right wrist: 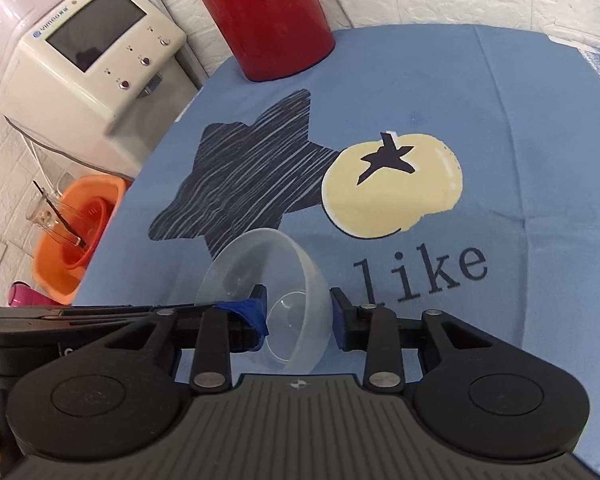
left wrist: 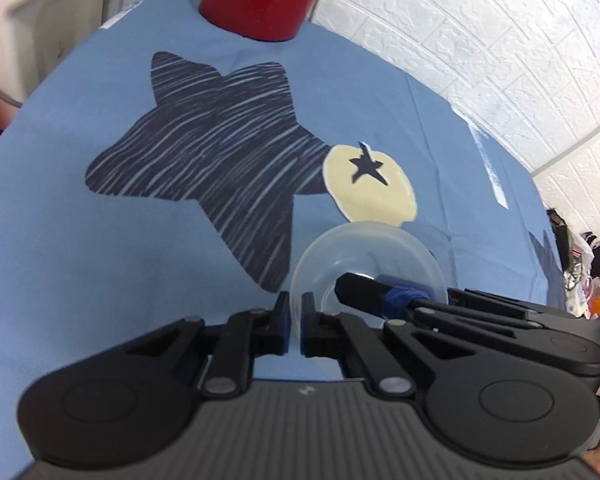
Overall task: Organize plates and bowls
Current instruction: 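Grip the clear plastic bowl rim with both tools, then carry the clear bowl with both tools and lower it into the blue bowl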
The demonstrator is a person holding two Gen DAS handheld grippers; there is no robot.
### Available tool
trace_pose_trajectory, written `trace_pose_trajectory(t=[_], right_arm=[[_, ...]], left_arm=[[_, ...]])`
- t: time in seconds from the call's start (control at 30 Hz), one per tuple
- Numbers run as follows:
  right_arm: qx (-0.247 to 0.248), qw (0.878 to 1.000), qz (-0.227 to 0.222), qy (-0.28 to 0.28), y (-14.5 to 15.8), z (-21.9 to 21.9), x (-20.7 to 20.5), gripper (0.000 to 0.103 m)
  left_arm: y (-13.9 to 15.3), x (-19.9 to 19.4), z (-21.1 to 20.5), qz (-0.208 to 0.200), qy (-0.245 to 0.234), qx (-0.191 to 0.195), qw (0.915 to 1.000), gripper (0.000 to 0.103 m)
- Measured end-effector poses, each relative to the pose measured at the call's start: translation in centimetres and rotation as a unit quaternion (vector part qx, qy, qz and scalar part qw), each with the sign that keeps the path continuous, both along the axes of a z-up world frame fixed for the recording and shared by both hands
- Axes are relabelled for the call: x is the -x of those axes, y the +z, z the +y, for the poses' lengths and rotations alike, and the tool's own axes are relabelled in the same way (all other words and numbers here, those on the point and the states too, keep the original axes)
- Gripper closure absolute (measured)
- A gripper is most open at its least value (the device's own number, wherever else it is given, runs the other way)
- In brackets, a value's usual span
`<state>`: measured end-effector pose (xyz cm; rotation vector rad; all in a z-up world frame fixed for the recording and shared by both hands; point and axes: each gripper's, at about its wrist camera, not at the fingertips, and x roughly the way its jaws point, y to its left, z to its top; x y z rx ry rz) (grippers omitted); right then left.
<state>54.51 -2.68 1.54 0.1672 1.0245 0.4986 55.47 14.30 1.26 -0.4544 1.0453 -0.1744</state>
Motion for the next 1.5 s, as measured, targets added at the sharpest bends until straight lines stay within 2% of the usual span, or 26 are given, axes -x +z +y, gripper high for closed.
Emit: trace_pose_trajectory(t=[0.13,0.33,0.53,0.77,1.0,1.07,1.23,1.27,1.33,1.4,1.43,1.5], right_arm=[[0.014,1.000,-0.010,0.004,1.5,-0.9,2.5,0.085],[0.019,1.000,-0.007,-0.015,3.9,-5.0,8.8,0.082],[0.023,0.998,0.033,-0.038,5.1,-10.6,18.2,0.081],[0.016,0.996,0.046,-0.069,4.8,-14.5,26.9,0.080],[-0.010,0.994,0.065,-0.084,1.2,-15.8,30.1,0.080],[-0.008,0.994,0.063,-0.085,0.7,-15.8,30.5,0.080],[0.005,0.994,0.056,-0.093,0.5,-16.1,31.1,0.079],[0.010,0.994,0.052,-0.093,0.7,-16.2,31.2,0.079],[0.016,0.994,0.042,-0.102,1.1,-16.9,31.5,0.079],[0.010,0.993,0.038,-0.113,1.6,-17.7,31.6,0.079],[0.008,0.992,0.035,-0.119,1.9,-18.2,31.7,0.079],[0.013,0.991,0.024,-0.127,2.5,-18.8,31.8,0.078]], left_arm=[[2.2,2.3,-1.4,-0.010,-0.015,-0.002,0.9998,0.103],[4.9,8.8,-6.1,-0.013,-0.068,0.000,0.9976,0.103],[5.8,17.0,-12.1,0.001,-0.128,0.003,0.9918,0.103],[5.1,24.5,-17.1,0.015,-0.182,-0.022,0.9829,0.103],[2.3,27.8,-19.0,0.037,-0.196,-0.065,0.9778,0.103],[1.9,28.1,-19.3,0.029,-0.195,-0.085,0.9767,0.103],[1.9,28.0,-19.7,0.025,-0.200,-0.090,0.9754,0.103],[2.0,28.0,-19.7,0.024,-0.202,-0.090,0.9750,0.099],[2.3,27.9,-19.7,0.019,-0.203,-0.091,0.9749,0.083],[2.8,28.0,-19.6,0.009,-0.198,-0.091,0.9759,0.057],[3.1,28.0,-19.5,0.004,-0.197,-0.094,0.9760,0.050],[3.9,28.3,-19.3,-0.012,-0.196,-0.097,0.9757,0.049]])
